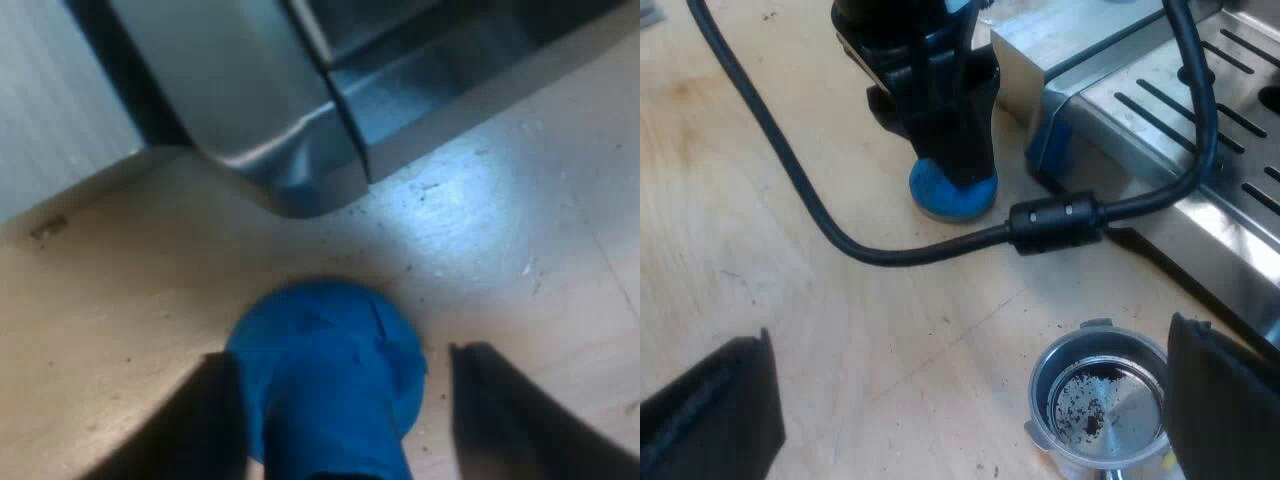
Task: Grind coffee beans and then tamp
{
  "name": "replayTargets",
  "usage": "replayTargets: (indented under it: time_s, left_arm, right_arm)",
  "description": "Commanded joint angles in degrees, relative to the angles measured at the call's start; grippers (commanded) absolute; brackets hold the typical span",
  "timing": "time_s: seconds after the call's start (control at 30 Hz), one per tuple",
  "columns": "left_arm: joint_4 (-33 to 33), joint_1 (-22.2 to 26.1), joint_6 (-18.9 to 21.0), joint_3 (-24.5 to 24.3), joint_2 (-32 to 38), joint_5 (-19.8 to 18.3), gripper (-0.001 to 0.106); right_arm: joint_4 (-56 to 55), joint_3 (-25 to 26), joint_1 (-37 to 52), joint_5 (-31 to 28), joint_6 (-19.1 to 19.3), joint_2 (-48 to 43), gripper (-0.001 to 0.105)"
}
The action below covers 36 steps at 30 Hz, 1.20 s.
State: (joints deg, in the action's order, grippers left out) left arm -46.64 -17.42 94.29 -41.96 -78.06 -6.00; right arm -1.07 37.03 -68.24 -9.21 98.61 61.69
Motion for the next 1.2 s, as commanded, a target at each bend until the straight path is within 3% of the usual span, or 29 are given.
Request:
replayTargets:
  time_s: [0.03, 0.17, 0.33, 0.6, 0.73, 0.93, 1.17, 1.2]
  left_arm:
    - [-1.2, -0.2, 0.6, -0.4, 0.2, -0.4, 0.027]
    - [-2.6, -0.2, 0.6, -0.4, 0.2, -0.3, 0.001]
    - [-3.6, -0.2, 0.6, -0.4, 1.9, -0.3, 0.000]
    - [-5.7, -0.2, 0.6, -0.4, 11.5, -0.8, 0.000]
    - [-6.8, -0.2, 0.6, -0.4, 16.3, -3.7, 0.000]
    - [-9.4, -0.2, 0.6, -0.4, 20.5, -4.2, 0.000]
    - [-10.2, -4.3, 0.6, -0.4, 20.9, -4.1, 0.000]
    - [-10.1, -7.4, 0.6, -0.4, 20.9, -4.1, 0.000]
  right_arm:
    - [0.4, 0.3, -0.1, 0.0, 0.2, -0.1, 0.079]
    - [0.4, 0.3, 0.0, -0.8, 0.2, -0.1, 0.079]
    - [0.3, 0.3, 0.0, -4.0, 0.5, -0.1, 0.079]
    - [-0.9, -0.1, 0.0, -5.3, 0.6, -1.8, 0.079]
    - [-0.7, -2.6, 0.0, -8.0, 0.6, -3.5, 0.079]
    - [2.5, -7.1, 0.0, -7.7, 0.6, -4.8, 0.079]
    - [6.7, -11.2, 0.0, -7.3, 0.6, -4.8, 0.079]
    - [10.0, -13.9, 0.0, -6.1, 0.6, -4.8, 0.079]
